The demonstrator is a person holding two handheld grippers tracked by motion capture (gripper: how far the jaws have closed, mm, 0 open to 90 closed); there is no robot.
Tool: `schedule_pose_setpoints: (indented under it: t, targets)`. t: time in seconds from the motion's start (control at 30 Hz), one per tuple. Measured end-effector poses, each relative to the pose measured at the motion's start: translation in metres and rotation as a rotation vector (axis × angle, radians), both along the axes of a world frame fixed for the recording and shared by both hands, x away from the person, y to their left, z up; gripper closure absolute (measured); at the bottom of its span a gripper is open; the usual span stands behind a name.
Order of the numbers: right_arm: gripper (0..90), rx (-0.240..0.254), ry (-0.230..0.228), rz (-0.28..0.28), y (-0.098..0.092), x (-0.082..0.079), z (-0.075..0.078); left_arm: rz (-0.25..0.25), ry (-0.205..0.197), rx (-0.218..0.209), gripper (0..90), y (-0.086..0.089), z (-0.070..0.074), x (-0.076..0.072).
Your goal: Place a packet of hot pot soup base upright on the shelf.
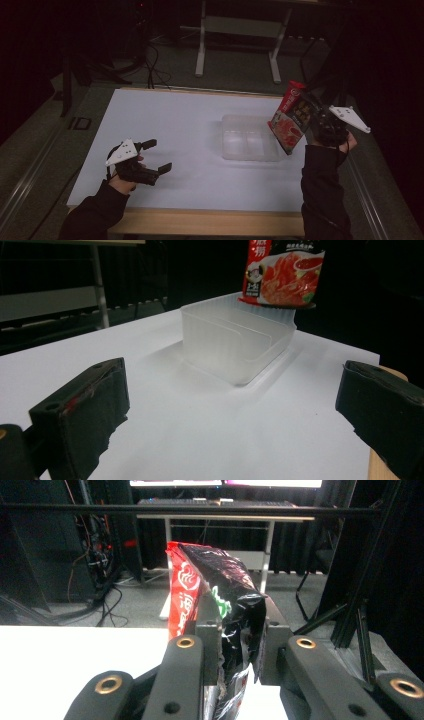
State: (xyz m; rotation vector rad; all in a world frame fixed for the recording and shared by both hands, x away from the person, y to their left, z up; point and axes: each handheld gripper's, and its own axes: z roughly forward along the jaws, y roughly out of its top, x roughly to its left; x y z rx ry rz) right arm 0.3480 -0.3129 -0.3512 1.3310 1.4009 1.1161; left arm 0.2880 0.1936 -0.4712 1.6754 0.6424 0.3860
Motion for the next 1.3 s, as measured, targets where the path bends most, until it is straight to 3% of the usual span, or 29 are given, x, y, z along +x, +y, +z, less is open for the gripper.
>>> schedule_pose_setpoints:
  t: [0.27, 0.67, 0.77, 1.07, 1.2, 1.3]
  targets:
    - [77.0, 0.002, 0.019, -0.017, 0.007, 0.01, -0.015, -0.012, 0.003, -0.033, 1.4, 0.001, 0.0, 0.001]
    - [76.5, 0.058, 0.071, -0.022, 0.012, 0.024, -0.041, -0.017, 0.008, -0.032, 1.4, 0.001, -0.003, 0.001]
    - [76.4, 0.069, 0.074, -0.023, 0.011, 0.024, -0.043, -0.019, 0.013, -0.031, 1.4, 0.0, -0.003, 0.002]
    - [76.7, 0.027, 0.079, -0.026, 0.01, 0.02, -0.052, -0.023, 0.019, -0.034, 1.4, 0.0, -0.005, 0.001]
    - [76.8, 0.024, 0.104, -0.026, 0.01, 0.017, -0.063, -0.026, 0.02, -0.032, 1.4, 0.001, -0.005, 0.001]
    - [76.5, 0.031, 0.094, -0.018, 0.006, 0.006, -0.071, -0.027, 0.022, -0.036, 1.4, 0.001, -0.006, 0.001]
